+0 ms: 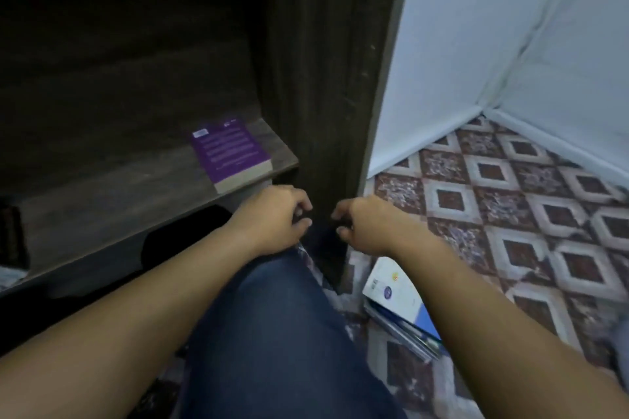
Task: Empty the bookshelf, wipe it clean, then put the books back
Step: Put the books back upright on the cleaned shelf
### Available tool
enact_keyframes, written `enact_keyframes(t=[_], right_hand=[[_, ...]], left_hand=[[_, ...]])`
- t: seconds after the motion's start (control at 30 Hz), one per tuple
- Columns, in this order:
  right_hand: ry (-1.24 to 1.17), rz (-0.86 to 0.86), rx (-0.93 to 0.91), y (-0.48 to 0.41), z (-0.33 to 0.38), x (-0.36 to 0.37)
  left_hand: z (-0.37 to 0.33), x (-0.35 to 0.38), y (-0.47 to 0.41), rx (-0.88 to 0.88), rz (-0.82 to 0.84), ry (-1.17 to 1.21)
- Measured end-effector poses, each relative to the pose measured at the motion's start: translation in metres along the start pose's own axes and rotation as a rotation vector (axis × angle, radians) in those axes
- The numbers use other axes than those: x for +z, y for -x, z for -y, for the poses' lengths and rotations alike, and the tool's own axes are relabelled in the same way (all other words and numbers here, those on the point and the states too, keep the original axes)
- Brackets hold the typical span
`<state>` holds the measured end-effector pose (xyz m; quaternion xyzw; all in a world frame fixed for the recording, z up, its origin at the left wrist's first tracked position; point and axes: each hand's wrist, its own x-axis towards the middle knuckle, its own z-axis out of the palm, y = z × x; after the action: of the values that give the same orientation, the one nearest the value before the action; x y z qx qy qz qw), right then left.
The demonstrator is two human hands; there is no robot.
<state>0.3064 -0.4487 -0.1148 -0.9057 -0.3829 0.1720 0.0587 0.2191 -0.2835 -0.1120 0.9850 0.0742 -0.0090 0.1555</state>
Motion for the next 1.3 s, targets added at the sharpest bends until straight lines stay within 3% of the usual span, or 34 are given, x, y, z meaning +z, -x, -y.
enact_keyframes(t=[0.2, 0.5, 0.73, 0.9, 1.3], right_hand=[[-0.062, 0.096, 0.183, 0.011, -0.086, 0.057], [-0.070, 0.223, 0.372, 0.005, -0.162, 0.170], [0.001, 0.246, 0.440, -0.008, -0.199, 0.248], [0.013, 0.166, 0.488, -0.016, -0.210, 0.293], [0.044, 0.197, 0.533, -0.023, -0.208, 0.298]], left_hand=[[-0.051, 0.063, -0.048, 0.183, 0.253, -0.046], [-0.091, 0.171, -0.116, 0.239, 0.533, -0.222], [-0.078, 0.209, -0.138, 0.240, 0.493, -0.329], [-0.066, 0.227, -0.130, 0.430, 0.410, -0.492], [-0.060, 0.237, -0.133, 0.469, 0.430, -0.549]])
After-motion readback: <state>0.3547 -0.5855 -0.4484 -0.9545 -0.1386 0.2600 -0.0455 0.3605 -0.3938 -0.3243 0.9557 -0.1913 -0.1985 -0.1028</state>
